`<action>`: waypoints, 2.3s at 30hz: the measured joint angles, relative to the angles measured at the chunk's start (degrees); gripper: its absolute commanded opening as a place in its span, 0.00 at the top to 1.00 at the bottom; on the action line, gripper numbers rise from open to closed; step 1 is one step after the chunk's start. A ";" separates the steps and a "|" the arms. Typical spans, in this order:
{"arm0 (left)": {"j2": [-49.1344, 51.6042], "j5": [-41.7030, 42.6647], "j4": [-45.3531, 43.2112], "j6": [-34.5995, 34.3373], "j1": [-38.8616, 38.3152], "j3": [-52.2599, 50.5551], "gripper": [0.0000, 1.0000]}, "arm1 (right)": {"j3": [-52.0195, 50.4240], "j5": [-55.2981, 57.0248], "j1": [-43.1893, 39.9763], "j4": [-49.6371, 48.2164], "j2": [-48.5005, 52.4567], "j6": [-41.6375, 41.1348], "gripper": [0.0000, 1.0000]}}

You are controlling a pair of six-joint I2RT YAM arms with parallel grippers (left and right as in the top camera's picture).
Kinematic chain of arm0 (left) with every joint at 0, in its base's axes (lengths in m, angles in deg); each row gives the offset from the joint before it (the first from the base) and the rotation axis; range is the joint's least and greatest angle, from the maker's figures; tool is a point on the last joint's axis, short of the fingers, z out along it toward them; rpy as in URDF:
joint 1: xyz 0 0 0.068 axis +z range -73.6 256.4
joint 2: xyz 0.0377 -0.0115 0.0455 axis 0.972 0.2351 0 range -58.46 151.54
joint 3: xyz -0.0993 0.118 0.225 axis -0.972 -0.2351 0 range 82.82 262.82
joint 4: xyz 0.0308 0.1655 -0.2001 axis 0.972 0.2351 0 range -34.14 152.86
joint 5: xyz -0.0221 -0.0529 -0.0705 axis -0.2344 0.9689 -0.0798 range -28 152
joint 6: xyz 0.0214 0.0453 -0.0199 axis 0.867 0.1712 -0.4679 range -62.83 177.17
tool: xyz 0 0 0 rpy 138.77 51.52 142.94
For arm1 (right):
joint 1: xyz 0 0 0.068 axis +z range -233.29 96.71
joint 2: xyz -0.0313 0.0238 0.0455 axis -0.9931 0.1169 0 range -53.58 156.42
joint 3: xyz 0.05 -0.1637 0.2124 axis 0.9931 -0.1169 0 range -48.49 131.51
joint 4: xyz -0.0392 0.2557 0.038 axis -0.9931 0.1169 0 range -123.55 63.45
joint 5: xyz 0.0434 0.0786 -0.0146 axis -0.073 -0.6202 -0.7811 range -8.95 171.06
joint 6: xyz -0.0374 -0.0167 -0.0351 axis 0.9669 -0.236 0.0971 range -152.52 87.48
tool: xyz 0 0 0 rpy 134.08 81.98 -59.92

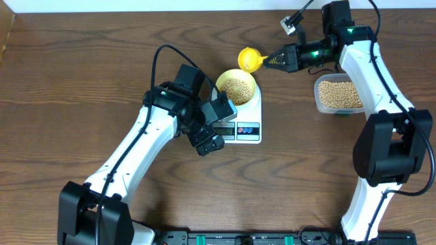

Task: Scoop item into bowl and weigh 50g on scale
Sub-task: 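Lift the scoop out of the bowl and hold it raised right of it, then carry the scoop right over the clear soybean tub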

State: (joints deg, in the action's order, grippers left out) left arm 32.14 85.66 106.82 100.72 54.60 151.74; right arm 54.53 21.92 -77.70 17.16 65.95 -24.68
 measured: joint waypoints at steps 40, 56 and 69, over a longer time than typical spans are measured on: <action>0.00 0.00 0.00 0.00 0.00 0.00 0.02 | 0.00 6.51 0.02 -15.19 0.00 0.17 0.99; 0.00 0.00 0.00 0.00 0.00 0.00 0.02 | 0.00 1.16 -0.04 -12.11 0.00 -5.55 0.99; 0.00 0.00 0.00 -0.02 0.00 0.00 0.02 | 0.20 -10.16 -7.43 4.90 -0.02 10.38 0.99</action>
State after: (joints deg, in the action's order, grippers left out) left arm 32.14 85.66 106.82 100.70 54.60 151.74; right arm 54.73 11.76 -85.14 22.06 65.92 -14.30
